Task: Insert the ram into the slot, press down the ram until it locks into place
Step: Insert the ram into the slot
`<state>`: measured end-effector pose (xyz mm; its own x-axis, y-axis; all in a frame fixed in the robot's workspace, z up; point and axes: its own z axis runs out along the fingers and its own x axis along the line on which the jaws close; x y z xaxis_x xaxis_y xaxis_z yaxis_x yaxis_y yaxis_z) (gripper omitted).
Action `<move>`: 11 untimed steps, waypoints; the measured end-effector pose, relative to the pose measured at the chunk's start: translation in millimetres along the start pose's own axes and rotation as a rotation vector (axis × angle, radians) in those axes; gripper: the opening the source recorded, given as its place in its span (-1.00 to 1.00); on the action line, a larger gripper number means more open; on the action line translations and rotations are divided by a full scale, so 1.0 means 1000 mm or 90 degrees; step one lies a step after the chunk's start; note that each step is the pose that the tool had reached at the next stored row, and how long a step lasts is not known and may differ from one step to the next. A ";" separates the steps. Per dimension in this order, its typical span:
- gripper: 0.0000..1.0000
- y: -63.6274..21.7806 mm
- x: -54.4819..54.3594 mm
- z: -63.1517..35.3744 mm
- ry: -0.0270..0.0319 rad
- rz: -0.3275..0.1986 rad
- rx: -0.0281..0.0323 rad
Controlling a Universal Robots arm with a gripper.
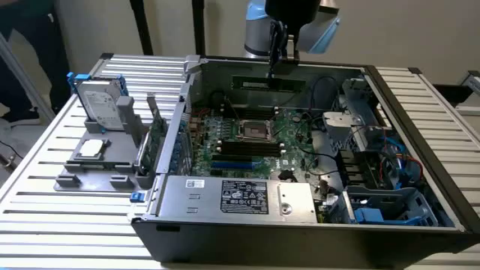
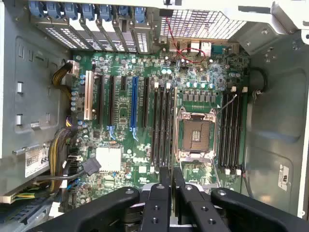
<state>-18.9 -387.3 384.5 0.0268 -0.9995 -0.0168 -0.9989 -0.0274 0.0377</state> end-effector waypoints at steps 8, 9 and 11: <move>-0.73 0.0000 0.000 0.0000 0.0000 0.000 0.0000; -0.73 0.0000 0.000 0.0000 0.0000 0.000 0.0000; -0.73 0.0001 0.000 0.0003 0.0000 0.000 0.0000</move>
<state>-18.9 -387.3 384.2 0.0268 -0.9995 -0.0168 -0.9989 -0.0275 0.0377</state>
